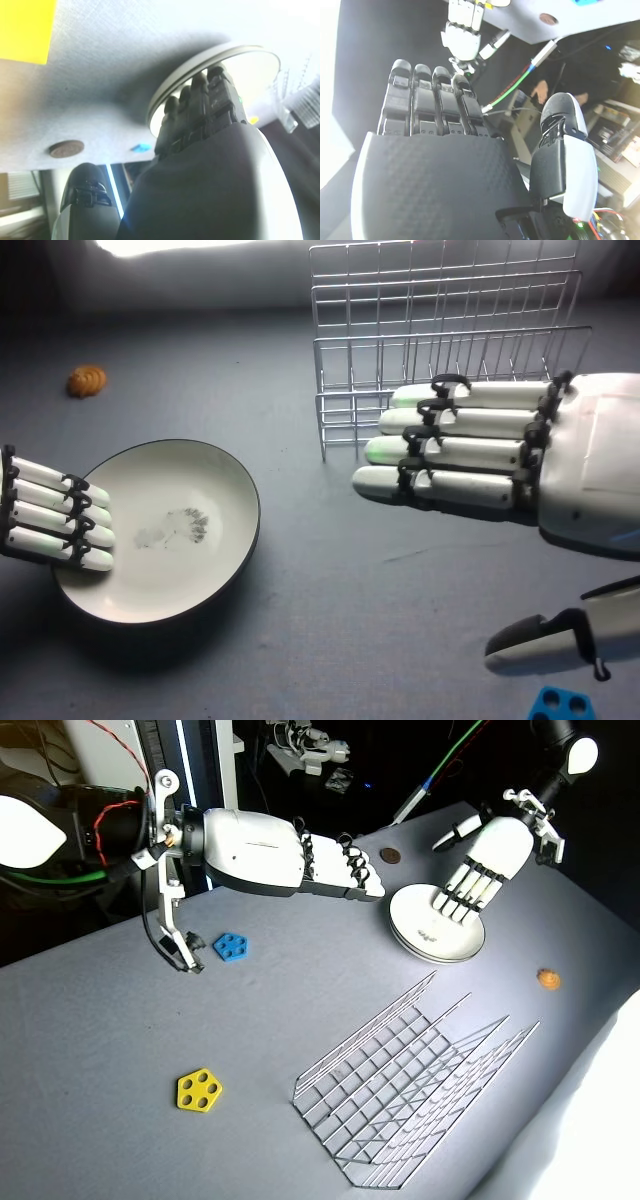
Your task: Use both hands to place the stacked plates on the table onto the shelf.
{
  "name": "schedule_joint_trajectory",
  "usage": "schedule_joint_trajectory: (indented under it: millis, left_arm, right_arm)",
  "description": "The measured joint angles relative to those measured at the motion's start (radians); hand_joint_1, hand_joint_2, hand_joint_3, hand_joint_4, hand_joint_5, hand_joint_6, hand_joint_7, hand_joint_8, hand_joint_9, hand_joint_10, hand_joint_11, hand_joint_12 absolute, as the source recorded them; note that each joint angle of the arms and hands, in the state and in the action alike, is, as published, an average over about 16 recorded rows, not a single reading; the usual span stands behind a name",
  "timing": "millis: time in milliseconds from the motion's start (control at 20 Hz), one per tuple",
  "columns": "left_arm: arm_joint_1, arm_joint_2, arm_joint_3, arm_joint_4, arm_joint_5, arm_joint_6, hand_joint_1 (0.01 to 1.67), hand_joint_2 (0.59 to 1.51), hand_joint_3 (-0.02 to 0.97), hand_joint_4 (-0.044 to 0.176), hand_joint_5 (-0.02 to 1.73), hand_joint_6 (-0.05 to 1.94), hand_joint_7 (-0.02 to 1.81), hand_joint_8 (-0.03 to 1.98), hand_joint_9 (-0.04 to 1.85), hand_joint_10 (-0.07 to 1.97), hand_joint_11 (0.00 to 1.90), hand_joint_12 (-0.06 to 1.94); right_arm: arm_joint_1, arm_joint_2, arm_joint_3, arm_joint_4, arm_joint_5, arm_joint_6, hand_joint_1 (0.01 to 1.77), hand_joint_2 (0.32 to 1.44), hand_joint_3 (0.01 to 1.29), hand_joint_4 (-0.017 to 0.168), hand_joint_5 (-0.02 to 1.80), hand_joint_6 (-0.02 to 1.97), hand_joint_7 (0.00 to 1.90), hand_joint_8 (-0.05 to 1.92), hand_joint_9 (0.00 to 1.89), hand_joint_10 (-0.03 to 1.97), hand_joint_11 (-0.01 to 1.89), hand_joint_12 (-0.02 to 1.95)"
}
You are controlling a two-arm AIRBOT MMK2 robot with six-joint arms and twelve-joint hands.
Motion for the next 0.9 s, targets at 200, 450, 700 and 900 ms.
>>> schedule_joint_trajectory:
  millis: [200,450,700,900]
  left_arm:
    - [0.005,-0.001,-0.007,-0.004,0.006,0.0,0.02,1.104,0.005,0.0,0.02,-0.01,0.01,0.0,0.02,0.01,0.02,0.01]
    - [0.003,-0.002,-0.038,-0.012,0.015,0.0,0.02,1.101,0.005,0.0,0.01,-0.01,0.0,-0.01,0.01,0.01,0.02,0.01]
    - [-0.019,-0.007,-0.086,-0.011,0.03,-0.002,0.02,1.098,0.005,0.0,0.0,-0.01,0.0,-0.01,0.01,0.01,0.02,0.01]
    - [-0.041,-0.013,-0.124,-0.009,0.044,-0.007,0.02,1.099,0.005,0.0,0.0,-0.02,0.0,-0.01,0.01,0.01,0.02,0.01]
  right_arm:
    - [0.001,-0.02,0.0,0.026,0.0,-0.042,0.44,1.09,0.01,0.0,0.01,0.02,0.02,0.01,0.01,0.01,0.02,-0.01]
    - [0.01,-0.063,0.01,0.061,-0.001,-0.105,0.7,1.09,0.01,0.0,0.01,0.02,0.02,0.01,0.01,0.01,0.02,-0.01]
    - [0.031,-0.127,0.042,0.105,-0.01,-0.15,0.96,1.07,0.01,0.0,0.02,0.02,0.02,0.01,0.01,0.01,0.02,-0.01]
    - [0.045,-0.192,0.08,0.125,-0.022,-0.179,1.03,1.06,0.01,0.0,0.02,0.02,0.02,0.01,0.01,0.01,0.02,-0.01]
